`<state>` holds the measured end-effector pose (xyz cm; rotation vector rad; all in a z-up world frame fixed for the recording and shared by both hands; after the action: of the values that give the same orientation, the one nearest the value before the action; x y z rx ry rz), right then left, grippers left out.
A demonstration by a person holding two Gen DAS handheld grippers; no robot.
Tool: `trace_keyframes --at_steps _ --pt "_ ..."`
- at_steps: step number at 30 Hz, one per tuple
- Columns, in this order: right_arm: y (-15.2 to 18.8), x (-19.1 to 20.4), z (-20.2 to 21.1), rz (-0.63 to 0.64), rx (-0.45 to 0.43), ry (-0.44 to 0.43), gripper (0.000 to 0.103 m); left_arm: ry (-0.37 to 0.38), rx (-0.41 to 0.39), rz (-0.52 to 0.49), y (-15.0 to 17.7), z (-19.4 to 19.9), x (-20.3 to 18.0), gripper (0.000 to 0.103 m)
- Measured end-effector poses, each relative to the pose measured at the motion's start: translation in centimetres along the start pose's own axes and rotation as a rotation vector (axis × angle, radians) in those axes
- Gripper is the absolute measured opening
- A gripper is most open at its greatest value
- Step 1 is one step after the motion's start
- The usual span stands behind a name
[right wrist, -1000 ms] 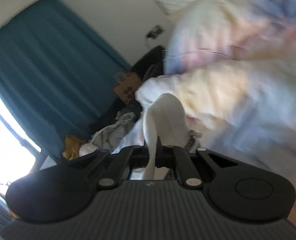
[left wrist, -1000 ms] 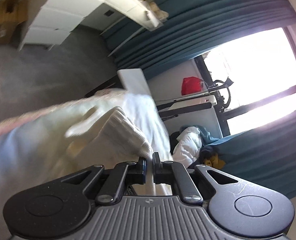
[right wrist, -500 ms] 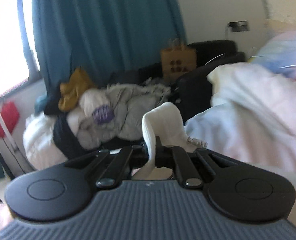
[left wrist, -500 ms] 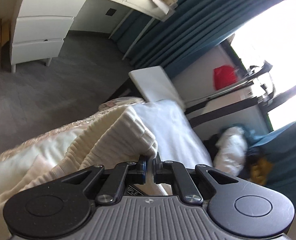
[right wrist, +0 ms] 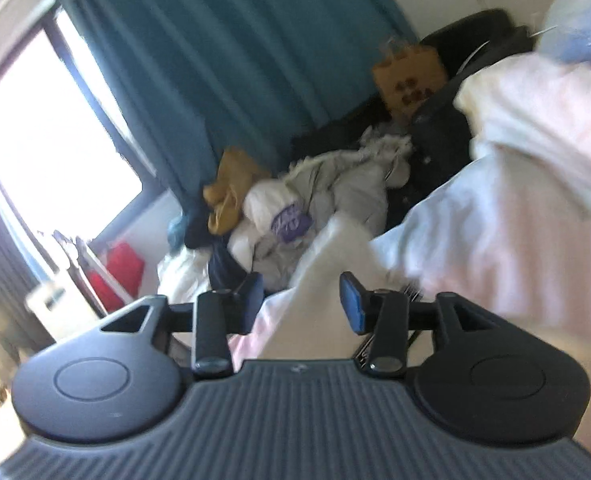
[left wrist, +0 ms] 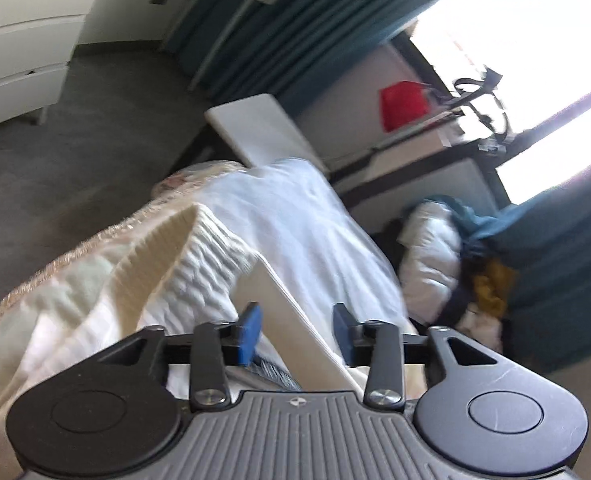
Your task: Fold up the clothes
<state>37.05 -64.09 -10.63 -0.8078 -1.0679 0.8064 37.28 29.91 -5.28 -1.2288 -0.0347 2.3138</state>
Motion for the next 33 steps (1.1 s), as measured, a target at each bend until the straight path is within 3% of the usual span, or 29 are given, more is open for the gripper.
trace_keyframes --at_steps 4,7,10,14,19,22,25,26,27,28,33 --pt "0.1 -3.0 6.3 -0.103 -0.011 0.050 0.065 0.068 0.005 -0.018 2.9 5.1 0.4 0.062" --pt "2.2 -5.3 9.1 -0.212 0.039 0.055 0.073 0.060 0.033 0.027 5.7 8.0 3.1 0.076" --pt "5.5 -7.3 10.0 -0.345 0.110 0.027 0.073 0.073 0.082 0.109 8.6 9.4 6.3 0.076" --pt "9.5 -8.5 8.9 -0.487 0.167 -0.045 0.074 0.082 0.156 0.273 12.0 7.8 10.4 0.076" --pt "11.6 -8.0 4.6 -0.499 0.196 -0.104 0.073 0.082 0.130 0.332 11.6 3.3 11.5 0.075" --pt "11.6 -8.3 2.3 -0.485 0.172 -0.087 0.073 0.062 0.088 0.328 11.0 0.6 11.1 0.067" --pt "10.7 -8.5 1.7 -0.450 0.069 -0.055 0.058 0.045 0.031 0.317 10.5 -0.8 10.7 0.047" --pt "10.5 -8.6 1.7 -0.431 0.042 -0.041 0.042 0.041 0.011 0.313 10.3 -0.9 10.5 0.033" --pt "10.2 -8.5 1.7 -0.399 0.022 -0.020 0.028 0.040 -0.010 0.310 10.0 -1.0 10.4 0.027" --pt "9.9 -8.2 1.7 -0.361 0.006 -0.007 0.026 0.052 -0.035 0.308 9.8 -0.7 10.0 0.022" --pt "7.3 -5.7 3.4 -0.271 -0.053 0.037 0.016 0.109 -0.082 0.283 8.9 1.8 7.5 0.015"
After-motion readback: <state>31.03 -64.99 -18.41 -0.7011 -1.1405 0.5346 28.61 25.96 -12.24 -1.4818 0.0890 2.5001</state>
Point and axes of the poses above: each gripper's, at about its wrist camera, not at the fingertips, and z roughly against the way its jaws point, x to its left, y to its underside, the point moved 7 cm from there along -z, roughly the way its jaws point, and after that the axes turned 14 degrees about z, right-handed, at the moved point
